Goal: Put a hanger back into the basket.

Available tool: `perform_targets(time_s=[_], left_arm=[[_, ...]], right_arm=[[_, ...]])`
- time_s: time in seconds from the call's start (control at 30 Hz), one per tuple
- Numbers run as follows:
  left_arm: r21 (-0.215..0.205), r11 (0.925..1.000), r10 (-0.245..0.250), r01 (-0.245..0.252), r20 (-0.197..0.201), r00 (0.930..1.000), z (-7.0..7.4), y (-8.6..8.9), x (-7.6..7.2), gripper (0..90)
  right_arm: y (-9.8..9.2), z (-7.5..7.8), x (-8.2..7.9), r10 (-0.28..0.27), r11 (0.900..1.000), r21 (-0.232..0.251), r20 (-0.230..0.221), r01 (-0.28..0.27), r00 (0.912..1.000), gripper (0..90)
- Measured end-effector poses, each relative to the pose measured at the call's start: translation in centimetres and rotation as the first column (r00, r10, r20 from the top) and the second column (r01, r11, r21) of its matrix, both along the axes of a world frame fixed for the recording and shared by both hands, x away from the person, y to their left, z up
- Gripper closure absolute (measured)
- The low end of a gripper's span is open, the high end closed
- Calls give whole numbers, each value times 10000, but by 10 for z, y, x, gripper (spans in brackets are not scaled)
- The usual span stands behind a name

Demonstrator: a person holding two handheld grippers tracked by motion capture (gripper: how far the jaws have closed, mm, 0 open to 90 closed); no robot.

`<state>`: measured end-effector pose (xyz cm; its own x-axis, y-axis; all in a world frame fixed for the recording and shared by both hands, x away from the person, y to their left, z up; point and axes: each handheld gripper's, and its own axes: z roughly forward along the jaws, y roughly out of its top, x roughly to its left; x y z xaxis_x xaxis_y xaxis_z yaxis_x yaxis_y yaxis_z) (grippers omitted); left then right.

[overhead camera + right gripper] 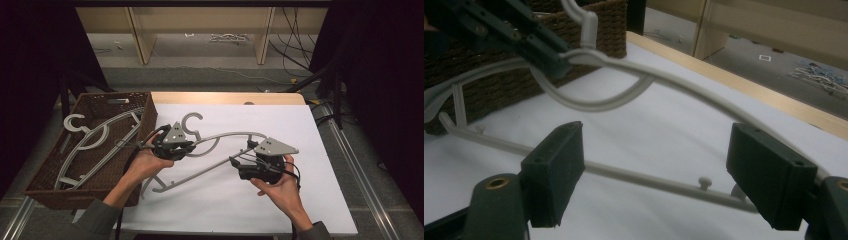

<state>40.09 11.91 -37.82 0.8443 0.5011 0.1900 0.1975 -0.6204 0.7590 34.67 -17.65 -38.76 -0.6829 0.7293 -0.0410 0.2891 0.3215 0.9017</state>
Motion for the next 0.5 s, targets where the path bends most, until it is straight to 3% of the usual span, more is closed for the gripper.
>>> perform_targets(time_s=[0.13,0.37,0.5], left_arm=[[-134,9999,5,-4,92,10000,6,-1,-2,821],[-191,9997,-137,140,184,9997,17,-8,-5,821],[-30,9999,-162,164,348,9993,26,-9,-6,821]], right_arm=[[-5,-11,-11,-218,9989,412,-20,219,9998,245],[-8,-23,-21,-240,9989,392,-148,245,9996,245],[-8,-25,-27,-281,9986,459,102,276,9996,259]])
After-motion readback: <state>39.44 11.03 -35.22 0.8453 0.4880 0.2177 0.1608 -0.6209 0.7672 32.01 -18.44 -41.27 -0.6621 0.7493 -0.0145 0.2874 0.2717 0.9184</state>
